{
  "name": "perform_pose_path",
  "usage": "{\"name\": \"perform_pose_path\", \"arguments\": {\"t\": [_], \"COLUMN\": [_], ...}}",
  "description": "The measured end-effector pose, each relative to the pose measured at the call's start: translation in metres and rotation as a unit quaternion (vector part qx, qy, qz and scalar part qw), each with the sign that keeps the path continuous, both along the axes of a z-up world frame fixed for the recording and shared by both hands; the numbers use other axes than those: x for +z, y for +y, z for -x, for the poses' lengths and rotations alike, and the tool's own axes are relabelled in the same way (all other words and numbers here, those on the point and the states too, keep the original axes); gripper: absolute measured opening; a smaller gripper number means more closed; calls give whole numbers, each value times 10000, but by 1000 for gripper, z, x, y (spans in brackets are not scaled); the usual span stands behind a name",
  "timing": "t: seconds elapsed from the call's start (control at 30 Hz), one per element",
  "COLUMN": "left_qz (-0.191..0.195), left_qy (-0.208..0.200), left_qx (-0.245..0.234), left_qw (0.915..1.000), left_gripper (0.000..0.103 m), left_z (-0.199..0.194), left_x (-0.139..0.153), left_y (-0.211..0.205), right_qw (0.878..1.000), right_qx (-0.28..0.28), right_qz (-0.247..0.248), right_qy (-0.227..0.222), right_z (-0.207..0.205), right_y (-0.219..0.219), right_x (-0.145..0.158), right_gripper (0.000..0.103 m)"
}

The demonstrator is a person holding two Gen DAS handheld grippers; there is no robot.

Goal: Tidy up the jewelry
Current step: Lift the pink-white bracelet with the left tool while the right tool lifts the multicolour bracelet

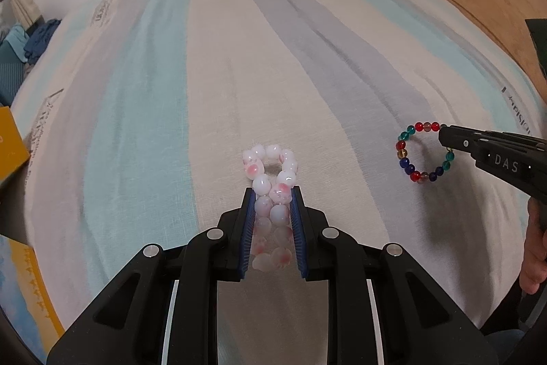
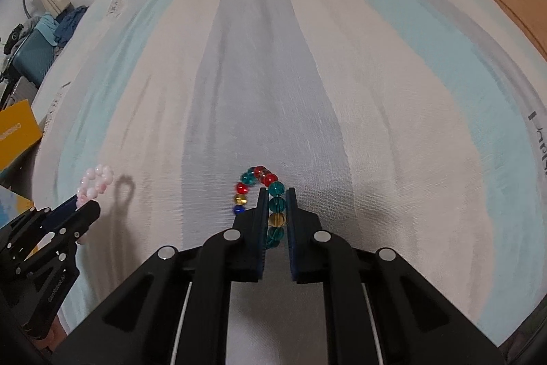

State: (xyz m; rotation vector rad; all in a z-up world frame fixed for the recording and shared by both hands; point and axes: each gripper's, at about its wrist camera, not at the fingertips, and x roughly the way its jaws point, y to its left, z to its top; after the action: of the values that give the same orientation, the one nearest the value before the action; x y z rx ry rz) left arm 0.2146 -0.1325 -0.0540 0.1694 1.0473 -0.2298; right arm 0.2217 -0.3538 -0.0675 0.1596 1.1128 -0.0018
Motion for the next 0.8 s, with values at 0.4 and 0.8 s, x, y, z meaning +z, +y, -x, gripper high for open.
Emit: {"name": "perform_pose_path", "arguments": {"t": [0.4, 0.8], "left_qz": [31, 41], "left_qy": [-45, -107], "left_qx": [150, 345], "left_qw": [9999, 9993], "left_gripper": [20, 20], "left_z": [11, 31], "left_x": [17, 37], "left_y": [16, 29], "right_qw": [9994, 9977], "right_qx": [180, 423], "right_qz": [128, 274], "right_qy": [-250, -463], "right_z": [14, 35], "right_y": [7, 26], "right_x": [23, 48], "right_gripper": [9, 9]}}
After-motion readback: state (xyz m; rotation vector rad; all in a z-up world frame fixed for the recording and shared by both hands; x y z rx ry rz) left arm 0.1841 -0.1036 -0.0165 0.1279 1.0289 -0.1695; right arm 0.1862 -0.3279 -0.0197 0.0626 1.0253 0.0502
